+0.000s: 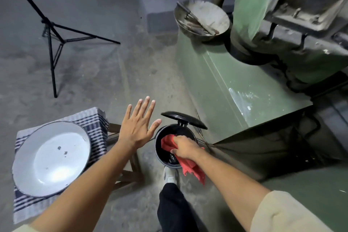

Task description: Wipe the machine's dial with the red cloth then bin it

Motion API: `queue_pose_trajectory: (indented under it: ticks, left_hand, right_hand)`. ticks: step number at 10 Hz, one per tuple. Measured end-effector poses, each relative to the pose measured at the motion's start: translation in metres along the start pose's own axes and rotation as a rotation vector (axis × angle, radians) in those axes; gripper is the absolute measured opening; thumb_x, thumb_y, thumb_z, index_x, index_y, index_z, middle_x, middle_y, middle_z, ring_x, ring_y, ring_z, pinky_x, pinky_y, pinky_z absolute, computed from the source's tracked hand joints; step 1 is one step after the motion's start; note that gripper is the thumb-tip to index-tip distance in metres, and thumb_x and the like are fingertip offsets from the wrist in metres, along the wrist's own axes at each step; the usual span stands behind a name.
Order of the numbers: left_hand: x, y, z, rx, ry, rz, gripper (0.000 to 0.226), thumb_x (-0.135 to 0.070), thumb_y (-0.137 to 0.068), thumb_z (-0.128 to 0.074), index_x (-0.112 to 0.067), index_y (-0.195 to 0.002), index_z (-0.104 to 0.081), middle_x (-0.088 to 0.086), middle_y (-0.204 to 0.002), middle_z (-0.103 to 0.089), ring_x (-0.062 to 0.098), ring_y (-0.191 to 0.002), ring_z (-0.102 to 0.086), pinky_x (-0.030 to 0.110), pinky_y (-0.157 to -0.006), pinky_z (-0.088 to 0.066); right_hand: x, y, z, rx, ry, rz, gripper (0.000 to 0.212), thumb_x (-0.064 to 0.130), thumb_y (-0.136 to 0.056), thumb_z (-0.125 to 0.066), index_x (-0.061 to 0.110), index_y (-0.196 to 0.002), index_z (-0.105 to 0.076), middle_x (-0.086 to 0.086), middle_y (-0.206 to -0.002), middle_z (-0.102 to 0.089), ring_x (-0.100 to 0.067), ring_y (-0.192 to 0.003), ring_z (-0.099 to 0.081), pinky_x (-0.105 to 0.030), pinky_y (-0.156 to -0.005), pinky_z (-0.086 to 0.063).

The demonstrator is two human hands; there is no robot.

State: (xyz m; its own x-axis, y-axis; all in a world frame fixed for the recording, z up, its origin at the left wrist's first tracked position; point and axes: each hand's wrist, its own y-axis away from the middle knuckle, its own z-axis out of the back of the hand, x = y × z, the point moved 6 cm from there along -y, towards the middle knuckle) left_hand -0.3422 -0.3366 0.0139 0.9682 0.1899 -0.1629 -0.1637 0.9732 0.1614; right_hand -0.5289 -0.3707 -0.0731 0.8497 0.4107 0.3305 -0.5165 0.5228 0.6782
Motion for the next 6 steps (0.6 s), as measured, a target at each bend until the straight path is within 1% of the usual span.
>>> queue_pose_trajectory:
  ticks: [1, 2, 3, 4, 5, 6]
  left_hand:
    - [0.011, -0.017, -0.028, 0.029, 0.001, 0.005, 0.077, -0.067, -0.103, -0.013, -0.028, -0.167, 0.003, -0.002, -0.174, 0.009, 0.02, -0.162, 0.006, 0.048, -0.131, 0.0]
    - [0.023, -0.029, -0.047, 0.051, -0.002, 0.016, 0.077, -0.068, -0.102, -0.009, -0.028, -0.167, 0.004, -0.002, -0.174, 0.01, 0.019, -0.162, 0.006, 0.047, -0.131, 0.001]
    - [0.036, -0.035, -0.07, 0.091, -0.023, 0.028, 0.081, -0.07, -0.098, -0.002, -0.027, -0.166, 0.006, -0.002, -0.173, 0.012, 0.019, -0.162, 0.008, 0.046, -0.131, 0.003]
    - [0.043, -0.035, -0.082, 0.115, -0.009, 0.03, 0.082, -0.07, -0.098, -0.002, -0.026, -0.166, 0.005, -0.002, -0.173, 0.012, 0.019, -0.162, 0.007, 0.046, -0.13, 0.003]
    - [0.048, -0.037, -0.085, 0.138, -0.006, 0.049, 0.082, -0.07, -0.098, -0.002, -0.026, -0.167, 0.003, -0.002, -0.174, 0.011, 0.019, -0.162, 0.008, 0.047, -0.13, 0.002]
    - [0.048, -0.038, -0.083, 0.138, -0.008, 0.053, 0.082, -0.07, -0.098, -0.002, -0.026, -0.167, 0.004, -0.002, -0.173, 0.012, 0.019, -0.161, 0.009, 0.048, -0.13, 0.002]
  right_hand:
    - [-0.014, -0.038, -0.014, 0.032, 0.0, -0.051, 0.042, 0.033, -0.096, -0.067, 0.016, -0.133, -0.057, -0.014, -0.134, -0.065, -0.038, -0.122, -0.064, -0.044, -0.1, -0.054]
    - [-0.022, -0.065, -0.022, 0.057, -0.003, -0.075, 0.044, 0.031, -0.096, -0.067, 0.013, -0.134, -0.056, -0.017, -0.136, -0.064, -0.038, -0.123, -0.064, -0.043, -0.1, -0.054]
    - [-0.033, -0.093, -0.038, 0.122, -0.009, -0.103, 0.05, 0.034, -0.095, -0.071, 0.01, -0.136, -0.054, -0.017, -0.14, -0.062, -0.037, -0.127, -0.061, -0.042, -0.105, -0.052]
    - [-0.038, -0.103, -0.036, 0.106, -0.038, -0.136, 0.055, 0.035, -0.095, -0.07, 0.011, -0.142, -0.053, -0.017, -0.143, -0.059, -0.036, -0.132, -0.058, -0.042, -0.109, -0.049]
    - [-0.051, -0.098, -0.027, 0.033, -0.02, -0.205, 0.051, 0.033, -0.097, -0.062, 0.012, -0.144, -0.054, -0.017, -0.142, -0.057, -0.036, -0.134, -0.055, -0.043, -0.11, -0.049]
    - [-0.056, -0.09, -0.019, -0.055, 0.066, -0.191, 0.049, 0.032, -0.099, -0.058, 0.017, -0.146, -0.053, -0.013, -0.143, -0.054, -0.034, -0.135, -0.053, -0.044, -0.11, -0.047]
